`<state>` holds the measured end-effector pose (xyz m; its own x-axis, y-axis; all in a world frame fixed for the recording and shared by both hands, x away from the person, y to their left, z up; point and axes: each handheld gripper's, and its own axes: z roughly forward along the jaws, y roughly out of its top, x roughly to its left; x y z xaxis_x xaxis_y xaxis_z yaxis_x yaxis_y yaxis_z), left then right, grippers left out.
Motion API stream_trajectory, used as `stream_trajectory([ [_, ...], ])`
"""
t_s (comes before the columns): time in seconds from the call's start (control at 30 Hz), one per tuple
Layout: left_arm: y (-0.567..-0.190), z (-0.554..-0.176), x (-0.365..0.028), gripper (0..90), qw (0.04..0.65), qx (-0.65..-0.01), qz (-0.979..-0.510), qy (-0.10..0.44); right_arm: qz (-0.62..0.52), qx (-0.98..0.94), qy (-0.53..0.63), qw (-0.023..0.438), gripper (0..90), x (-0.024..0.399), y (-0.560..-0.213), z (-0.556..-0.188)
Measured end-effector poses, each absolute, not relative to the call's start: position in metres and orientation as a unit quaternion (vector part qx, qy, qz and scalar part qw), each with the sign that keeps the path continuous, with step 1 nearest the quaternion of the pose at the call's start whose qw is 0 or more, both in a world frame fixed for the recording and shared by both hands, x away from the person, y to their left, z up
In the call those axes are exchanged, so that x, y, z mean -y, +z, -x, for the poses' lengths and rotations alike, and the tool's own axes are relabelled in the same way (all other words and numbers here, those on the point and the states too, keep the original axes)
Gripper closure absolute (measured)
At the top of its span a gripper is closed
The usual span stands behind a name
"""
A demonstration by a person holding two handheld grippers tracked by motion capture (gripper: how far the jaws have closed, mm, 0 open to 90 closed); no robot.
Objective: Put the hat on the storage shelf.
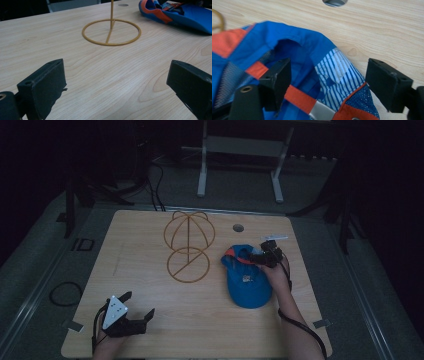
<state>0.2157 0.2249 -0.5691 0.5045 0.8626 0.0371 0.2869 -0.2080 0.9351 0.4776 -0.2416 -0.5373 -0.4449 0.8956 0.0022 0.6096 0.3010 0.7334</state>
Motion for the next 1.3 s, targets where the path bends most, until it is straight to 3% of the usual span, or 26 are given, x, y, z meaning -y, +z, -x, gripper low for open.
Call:
stream_trajectory([
  [0.33, -0.57, -0.216, -0.224, 2.6, 0.486, -0.399, -0.72, 0.294, -0.485, -0.797, 0.296, 0.206, 18.8, 0.239, -0.553, -0.484],
  [0.47, -0.57, -0.217, -0.225, 2.6, 0.484, -0.401, -0.72, 0.295, -0.474, -0.806, 0.29, 0.205, 22.8, 0.239, -0.557, -0.483],
  [0.53, -0.57, -0.217, -0.225, 2.6, 0.484, -0.401, -0.72, 0.295, -0.471, -0.807, 0.292, 0.202, 29.2, 0.239, -0.556, -0.482],
  [0.77, -0.57, -0.217, -0.225, 2.6, 0.483, -0.403, -0.719, 0.295, -0.428, -0.833, 0.287, 0.199, 67.1, 0.23, -0.551, -0.475],
  [0.87, -0.57, -0.217, -0.225, 2.6, 0.483, -0.403, -0.72, 0.294, -0.415, -0.842, 0.281, 0.199, 78.9, 0.224, -0.551, -0.472],
  [1.3, -0.568, -0.216, -0.223, 2.6, 0.485, -0.401, -0.721, 0.29, -0.417, -0.825, 0.314, 0.218, 83.1, 0.226, -0.532, -0.457],
])
